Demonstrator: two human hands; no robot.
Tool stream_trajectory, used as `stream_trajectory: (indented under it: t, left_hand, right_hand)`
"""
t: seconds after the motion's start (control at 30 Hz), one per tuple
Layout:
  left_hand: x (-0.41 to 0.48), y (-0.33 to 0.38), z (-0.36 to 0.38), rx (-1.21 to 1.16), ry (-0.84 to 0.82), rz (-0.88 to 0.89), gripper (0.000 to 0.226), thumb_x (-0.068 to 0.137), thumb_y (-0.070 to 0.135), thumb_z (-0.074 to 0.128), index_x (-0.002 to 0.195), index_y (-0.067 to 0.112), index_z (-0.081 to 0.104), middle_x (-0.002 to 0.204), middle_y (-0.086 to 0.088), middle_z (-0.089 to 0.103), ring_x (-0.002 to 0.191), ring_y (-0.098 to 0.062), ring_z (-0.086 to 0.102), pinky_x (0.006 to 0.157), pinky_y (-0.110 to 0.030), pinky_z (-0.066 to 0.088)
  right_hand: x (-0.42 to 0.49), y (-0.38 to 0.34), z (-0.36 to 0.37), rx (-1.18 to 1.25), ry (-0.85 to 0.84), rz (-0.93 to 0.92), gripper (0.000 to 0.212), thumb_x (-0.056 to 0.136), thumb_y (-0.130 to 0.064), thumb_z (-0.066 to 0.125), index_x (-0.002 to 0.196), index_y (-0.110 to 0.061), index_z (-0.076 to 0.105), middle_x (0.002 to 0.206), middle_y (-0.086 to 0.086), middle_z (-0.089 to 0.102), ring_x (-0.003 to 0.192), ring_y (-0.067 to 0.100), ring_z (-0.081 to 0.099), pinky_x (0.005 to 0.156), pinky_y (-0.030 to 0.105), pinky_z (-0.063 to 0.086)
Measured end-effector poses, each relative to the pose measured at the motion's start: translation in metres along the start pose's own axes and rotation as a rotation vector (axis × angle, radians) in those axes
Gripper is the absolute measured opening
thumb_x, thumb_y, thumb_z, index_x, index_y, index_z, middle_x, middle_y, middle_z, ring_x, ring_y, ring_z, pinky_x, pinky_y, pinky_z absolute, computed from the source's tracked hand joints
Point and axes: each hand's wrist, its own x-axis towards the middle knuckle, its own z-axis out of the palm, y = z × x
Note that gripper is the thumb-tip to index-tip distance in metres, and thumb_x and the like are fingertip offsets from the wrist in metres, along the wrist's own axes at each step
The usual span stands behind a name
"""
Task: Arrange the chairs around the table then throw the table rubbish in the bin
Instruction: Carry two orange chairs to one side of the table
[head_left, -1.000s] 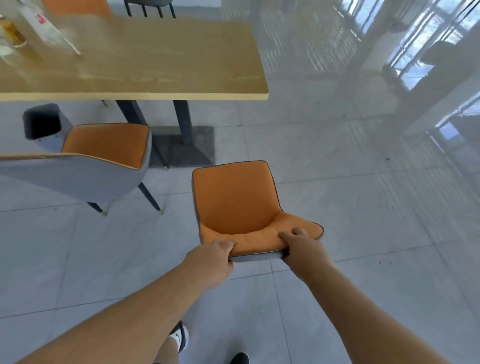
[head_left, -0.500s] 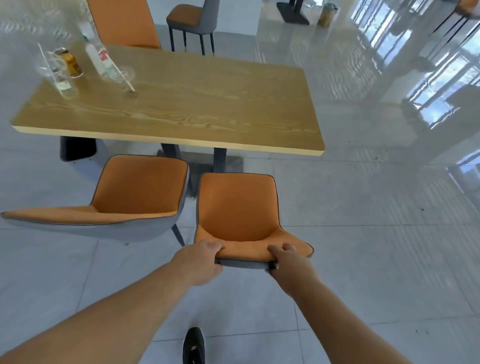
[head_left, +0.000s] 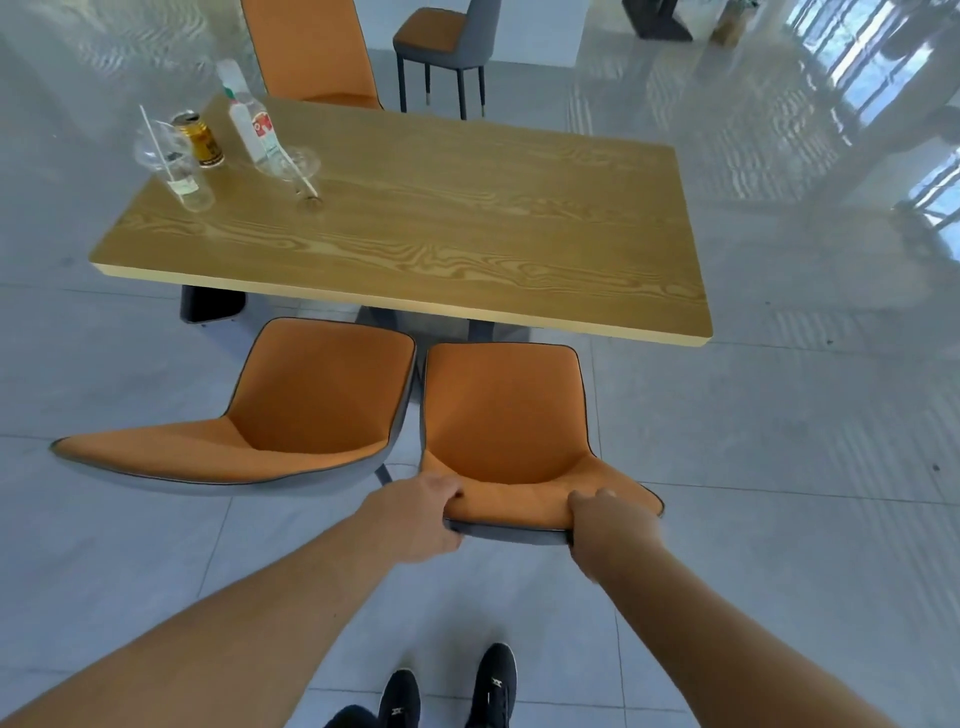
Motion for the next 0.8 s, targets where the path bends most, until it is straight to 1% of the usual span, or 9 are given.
stream_trajectory:
  t: [0.1, 0.2, 0.3, 0.4, 0.47, 0.5, 0.6, 0.7, 0.8]
  left_hand:
    - [-0.008, -0.018, -0.011, 0.264, 0.113, -0.041, 0.046, 0.084, 0.051, 0.064, 0.124, 0.029, 0.054, 0.117, 0.002, 0.059, 0.103, -0.021, 0.056, 0.083, -0.037, 0.051]
    - [-0.016, -0.055, -0.032, 0.394, 0.155, -0.150, 0.043, 0.087, 0.045, 0.064, 0.125, 0.028, 0.054, 0.115, 0.003, 0.060, 0.103, -0.019, 0.056, 0.085, -0.037, 0.050]
    - [-0.030, -0.107, -0.052, 0.446, 0.180, -0.259, 0.039, 0.088, 0.046, 0.064, 0.122, 0.029, 0.052, 0.110, 0.003, 0.060, 0.100, -0.019, 0.056, 0.084, -0.036, 0.049]
    - [-0.050, -0.164, -0.058, 0.431, 0.227, -0.302, 0.034, 0.086, 0.045, 0.063, 0.116, 0.032, 0.055, 0.103, 0.008, 0.062, 0.094, -0.016, 0.060, 0.076, -0.034, 0.050]
    - [-0.059, -0.194, -0.055, 0.410, 0.301, -0.236, 0.033, 0.079, 0.044, 0.072, 0.110, 0.033, 0.064, 0.096, 0.009, 0.068, 0.085, -0.017, 0.063, 0.069, -0.034, 0.050]
    - [-0.061, -0.202, -0.053, 0.397, 0.311, -0.188, 0.033, 0.072, 0.040, 0.080, 0.102, 0.029, 0.070, 0.088, 0.007, 0.070, 0.077, -0.019, 0.065, 0.063, -0.034, 0.051]
    - [-0.059, -0.213, -0.048, 0.357, 0.377, -0.025, 0.029, 0.054, 0.018, 0.091, 0.075, 0.019, 0.072, 0.062, 0.002, 0.063, 0.052, -0.023, 0.058, 0.046, -0.031, 0.048]
    - [-0.055, -0.216, -0.046, 0.320, 0.402, 0.134, 0.025, 0.058, 0.007, 0.087, 0.072, 0.017, 0.070, 0.059, 0.002, 0.060, 0.049, -0.021, 0.056, 0.042, -0.031, 0.049]
    - [-0.056, -0.217, -0.046, 0.331, 0.377, 0.173, 0.020, 0.065, 0.008, 0.085, 0.073, 0.018, 0.069, 0.061, 0.002, 0.062, 0.052, -0.020, 0.058, 0.044, -0.029, 0.049]
  right_hand:
    - [-0.007, -0.026, -0.002, -0.168, 0.087, 0.012, 0.046, 0.090, -0.014, 0.068, 0.134, -0.019, 0.055, 0.123, 0.007, 0.054, 0.103, 0.029, 0.061, 0.078, 0.040, 0.059]
    - [-0.010, -0.060, -0.006, -0.298, 0.221, -0.107, 0.029, 0.095, -0.024, 0.062, 0.123, -0.022, 0.062, 0.114, 0.004, 0.060, 0.106, 0.028, 0.051, 0.085, 0.040, 0.048]
    - [-0.002, -0.092, -0.003, -0.192, 0.286, -0.257, 0.030, 0.094, -0.025, 0.060, 0.123, -0.022, 0.058, 0.117, 0.005, 0.060, 0.108, 0.030, 0.051, 0.090, 0.043, 0.044]
    - [0.002, -0.117, 0.006, -0.022, 0.307, -0.302, 0.027, 0.095, -0.022, 0.059, 0.121, -0.023, 0.056, 0.114, 0.003, 0.063, 0.103, 0.028, 0.058, 0.087, 0.041, 0.045]
    - [0.005, -0.124, 0.014, 0.023, 0.372, -0.291, 0.018, 0.095, -0.025, 0.057, 0.113, -0.026, 0.057, 0.104, -0.001, 0.064, 0.093, 0.025, 0.060, 0.081, 0.039, 0.045]
    - [0.006, -0.126, 0.017, 0.030, 0.393, -0.286, 0.014, 0.094, -0.026, 0.056, 0.108, -0.027, 0.058, 0.099, -0.002, 0.065, 0.089, 0.024, 0.061, 0.078, 0.038, 0.045]
    - [0.011, -0.127, 0.019, 0.037, 0.415, -0.319, 0.009, 0.091, -0.024, 0.058, 0.099, -0.028, 0.062, 0.090, -0.005, 0.066, 0.081, 0.022, 0.061, 0.070, 0.034, 0.048]
    - [0.010, -0.139, 0.012, 0.017, 0.412, -0.414, 0.015, 0.093, -0.021, 0.053, 0.103, -0.026, 0.063, 0.093, -0.004, 0.066, 0.082, 0.023, 0.062, 0.066, 0.033, 0.049]
    - [0.005, -0.163, 0.005, 0.020, 0.423, -0.460, 0.013, 0.094, -0.020, 0.053, 0.102, -0.024, 0.062, 0.092, -0.002, 0.066, 0.079, 0.024, 0.062, 0.061, 0.034, 0.048]
